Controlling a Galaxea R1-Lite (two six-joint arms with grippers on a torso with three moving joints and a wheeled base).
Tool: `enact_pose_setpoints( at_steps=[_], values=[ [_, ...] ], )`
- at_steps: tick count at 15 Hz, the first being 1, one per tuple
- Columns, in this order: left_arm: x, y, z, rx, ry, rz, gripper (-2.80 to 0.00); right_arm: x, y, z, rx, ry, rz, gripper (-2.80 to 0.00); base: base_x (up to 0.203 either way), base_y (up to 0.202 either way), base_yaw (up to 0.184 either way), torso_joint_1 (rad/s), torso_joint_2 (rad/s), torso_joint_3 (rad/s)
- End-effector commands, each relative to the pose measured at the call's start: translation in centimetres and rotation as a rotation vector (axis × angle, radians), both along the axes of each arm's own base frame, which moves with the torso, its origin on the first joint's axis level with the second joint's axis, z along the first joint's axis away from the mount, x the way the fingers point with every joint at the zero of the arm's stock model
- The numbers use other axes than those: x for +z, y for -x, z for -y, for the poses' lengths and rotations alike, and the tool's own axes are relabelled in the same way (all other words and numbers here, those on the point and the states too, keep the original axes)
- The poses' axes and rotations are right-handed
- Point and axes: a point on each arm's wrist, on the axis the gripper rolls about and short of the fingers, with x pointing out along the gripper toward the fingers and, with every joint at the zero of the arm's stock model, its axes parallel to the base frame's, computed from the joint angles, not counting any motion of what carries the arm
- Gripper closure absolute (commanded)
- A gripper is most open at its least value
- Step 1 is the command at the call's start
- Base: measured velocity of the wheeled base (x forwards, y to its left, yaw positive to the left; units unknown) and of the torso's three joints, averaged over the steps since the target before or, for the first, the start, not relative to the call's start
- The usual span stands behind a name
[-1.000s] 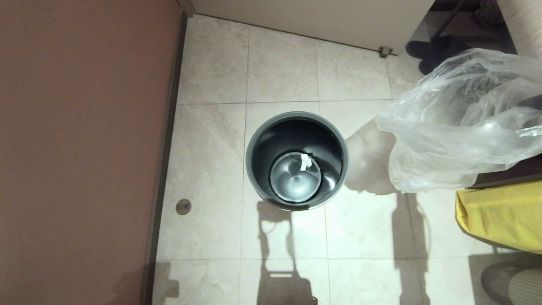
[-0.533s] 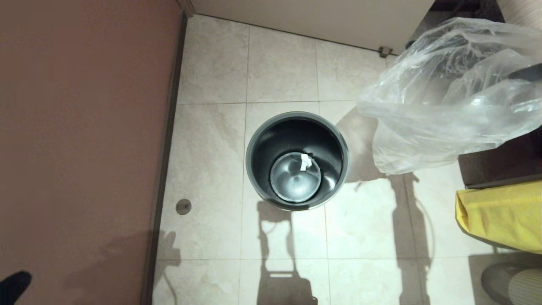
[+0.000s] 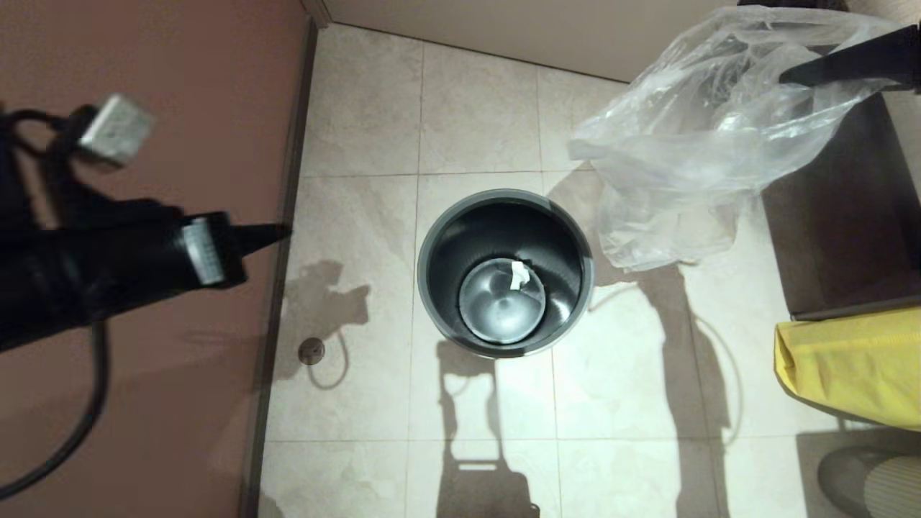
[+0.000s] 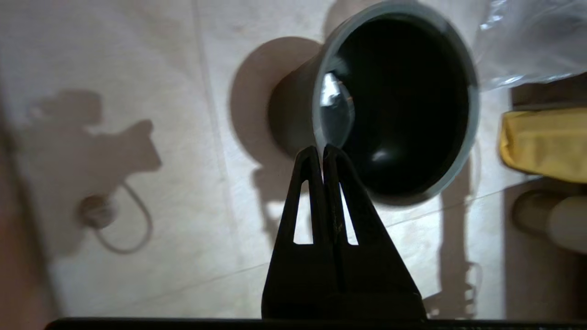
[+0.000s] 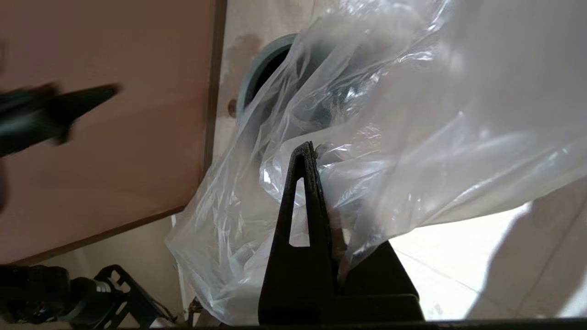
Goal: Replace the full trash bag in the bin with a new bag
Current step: Put the new garbage bag on the trash can
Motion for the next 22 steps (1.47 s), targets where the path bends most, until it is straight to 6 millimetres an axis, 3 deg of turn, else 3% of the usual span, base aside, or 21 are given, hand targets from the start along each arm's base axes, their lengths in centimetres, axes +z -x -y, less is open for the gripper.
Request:
enact_pose_setpoints(
  at_steps=[1,4,7,9,11,16,22],
  values=[
    [-2.9,-7.2,4.6,-0.049,0.003,-0.152,0.0,0.0,0.5,-0.8,0.039,-0.004,-0.002,0.0,0.0,0.0,0.0,0.0,0.0,0.0],
    [-1.2,-12.5,9.6,-0.062,0.161,-0.174,0.0,-0.5,1.4,-1.9,0.103,-0.004,-0.032,0.0,0.0,0.0,0.0,0.0,0.0,0.0],
    [2.2,-14.8,11.9,-0.058,0.303,-0.193,0.0,-0.1,2.9,-2.0,0.132,-0.011,-0.013,0.0,0.0,0.0,0.0,0.0,0.0,0.0],
    [2.5,-15.6,12.8,-0.045,0.348,-0.268,0.0,0.3,4.2,-2.1,0.156,-0.029,-0.005,0.0,0.0,0.0,0.0,0.0,0.0,0.0],
    [2.3,-15.6,12.8,-0.032,0.364,-0.303,0.0,0.4,5.3,-2.6,0.191,-0.059,-0.021,0.0,0.0,0.0,0.0,0.0,0.0,0.0],
    [3.1,-15.2,12.3,0.021,0.538,-0.376,0.0,-0.1,5.5,-3.5,0.24,-0.058,-0.051,0.0,0.0,0.0,0.0,0.0,0.0,0.0],
    [4.5,-11.1,9.9,0.019,0.666,-0.466,0.0,-0.9,5.7,-5.7,0.349,-0.049,-0.079,0.0,0.0,0.0,0.0,0.0,0.0,0.0]
  ],
)
